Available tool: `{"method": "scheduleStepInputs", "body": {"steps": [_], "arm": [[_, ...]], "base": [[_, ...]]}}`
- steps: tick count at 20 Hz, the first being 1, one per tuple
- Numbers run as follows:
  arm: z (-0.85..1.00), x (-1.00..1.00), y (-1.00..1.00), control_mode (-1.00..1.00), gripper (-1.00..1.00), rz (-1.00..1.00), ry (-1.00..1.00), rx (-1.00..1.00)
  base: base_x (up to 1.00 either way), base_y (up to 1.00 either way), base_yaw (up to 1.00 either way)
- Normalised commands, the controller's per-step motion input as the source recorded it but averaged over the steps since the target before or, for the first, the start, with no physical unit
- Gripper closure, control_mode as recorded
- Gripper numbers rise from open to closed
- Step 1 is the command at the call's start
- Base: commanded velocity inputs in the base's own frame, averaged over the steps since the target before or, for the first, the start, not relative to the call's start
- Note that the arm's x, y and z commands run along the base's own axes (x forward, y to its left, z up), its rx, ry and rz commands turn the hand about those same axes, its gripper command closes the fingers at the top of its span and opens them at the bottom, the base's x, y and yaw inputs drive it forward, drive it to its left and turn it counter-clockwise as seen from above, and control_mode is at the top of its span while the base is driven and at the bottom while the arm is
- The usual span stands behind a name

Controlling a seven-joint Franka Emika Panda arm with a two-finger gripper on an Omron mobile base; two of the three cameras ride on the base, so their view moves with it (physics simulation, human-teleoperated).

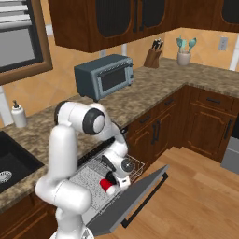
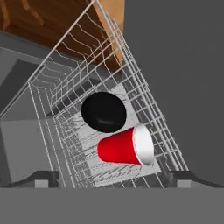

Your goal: Pick up the cup and bowl from the counter, place them in the dishwasher, and close the dishwasher door.

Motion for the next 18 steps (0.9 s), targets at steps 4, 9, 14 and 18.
{"method": "scheduleStepInputs", "body": {"steps": [4, 9, 14, 18], "arm": [[1.0, -0.35, -0.03, -1.0, -1.0, 0.0, -0.02, 0.0], [1.0, -0.3, -0.11, -1.0, -1.0, 0.0, 0.0, 0.0], [1.0, -0.33, -0.17, -1.0, -1.0, 0.0, 0.0, 0.0], [0.87, -0.44, -0.26, -1.0, -1.0, 0.0, -0.01, 0.0]], "base": [[0.0, 0.0, 0.0], [0.0, 0.0, 0.0], [0.0, 0.0, 0.0], [0.0, 0.0, 0.0]]}}
